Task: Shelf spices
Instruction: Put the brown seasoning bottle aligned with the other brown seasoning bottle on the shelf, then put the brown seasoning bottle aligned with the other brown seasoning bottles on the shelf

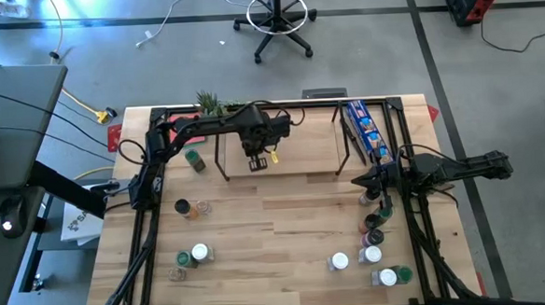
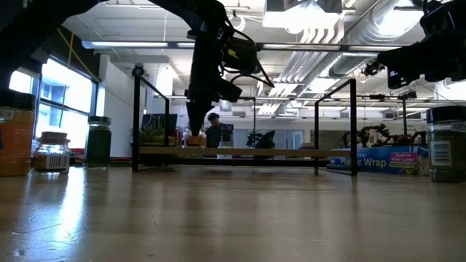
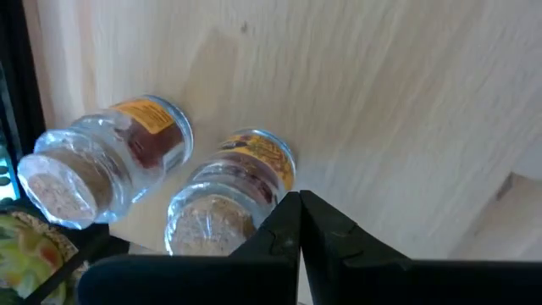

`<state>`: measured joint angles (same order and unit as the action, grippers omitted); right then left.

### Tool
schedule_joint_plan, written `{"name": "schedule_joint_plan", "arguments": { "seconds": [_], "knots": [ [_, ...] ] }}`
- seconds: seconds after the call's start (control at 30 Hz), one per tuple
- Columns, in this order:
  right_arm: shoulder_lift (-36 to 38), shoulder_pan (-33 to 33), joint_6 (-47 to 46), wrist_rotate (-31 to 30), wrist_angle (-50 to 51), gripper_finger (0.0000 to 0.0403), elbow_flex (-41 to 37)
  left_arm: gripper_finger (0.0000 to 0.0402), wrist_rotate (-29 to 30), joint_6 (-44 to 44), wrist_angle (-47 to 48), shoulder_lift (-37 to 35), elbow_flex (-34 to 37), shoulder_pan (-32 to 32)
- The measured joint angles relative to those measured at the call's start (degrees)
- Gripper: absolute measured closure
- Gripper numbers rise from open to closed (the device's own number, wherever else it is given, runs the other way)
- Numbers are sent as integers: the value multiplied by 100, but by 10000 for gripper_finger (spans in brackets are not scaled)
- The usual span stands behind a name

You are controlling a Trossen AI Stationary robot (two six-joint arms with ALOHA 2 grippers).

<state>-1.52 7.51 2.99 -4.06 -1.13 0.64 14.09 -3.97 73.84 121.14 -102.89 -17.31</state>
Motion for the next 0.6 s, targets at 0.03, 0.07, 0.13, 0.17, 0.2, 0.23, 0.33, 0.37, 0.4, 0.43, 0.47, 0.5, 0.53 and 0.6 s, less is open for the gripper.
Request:
{"name": "schedule_joint_plan", "arguments": {
  "seconds": [0.03,0.07,0.13,0.17,0.2,0.23,0.33,0.37,0.4,0.43,0.47,0.5,0.53,0.6],
  "knots": [
    [0,0,0,0,-2,402,2,401,5,-25,-37,0,0,-3],
    [0,-2,1,-2,-1,402,1,401,30,-52,-51,0,0,-5],
    [0,-2,0,-2,-1,402,0,401,155,-81,-26,0,-38,-3],
    [0,-2,1,0,-1,402,0,401,190,-82,-28,0,-83,-3],
    [0,-2,2,0,-2,402,1,401,190,-84,-34,0,-136,-3],
    [0,-2,0,-1,-1,402,0,401,190,-107,-34,0,-197,1],
    [-2,-2,2,0,0,402,0,401,210,-144,-18,0,-416,45],
    [0,-2,0,0,-2,402,0,401,214,-142,15,0,-511,59],
    [0,-1,1,-1,-1,402,0,401,212,-114,91,0,-632,78],
    [0,-2,2,-2,-2,402,0,401,210,-72,191,0,-765,103],
    [0,-2,2,-2,-2,402,0,401,203,-20,316,0,-917,135],
    [0,-2,0,-1,-2,402,0,401,166,36,470,0,-1078,174],
    [-2,-2,1,0,-2,402,2,401,97,73,650,0,-1250,227],
    [-2,-1,1,-2,-1,402,1,401,-128,155,1048,0,-1625,387]
  ]
}}
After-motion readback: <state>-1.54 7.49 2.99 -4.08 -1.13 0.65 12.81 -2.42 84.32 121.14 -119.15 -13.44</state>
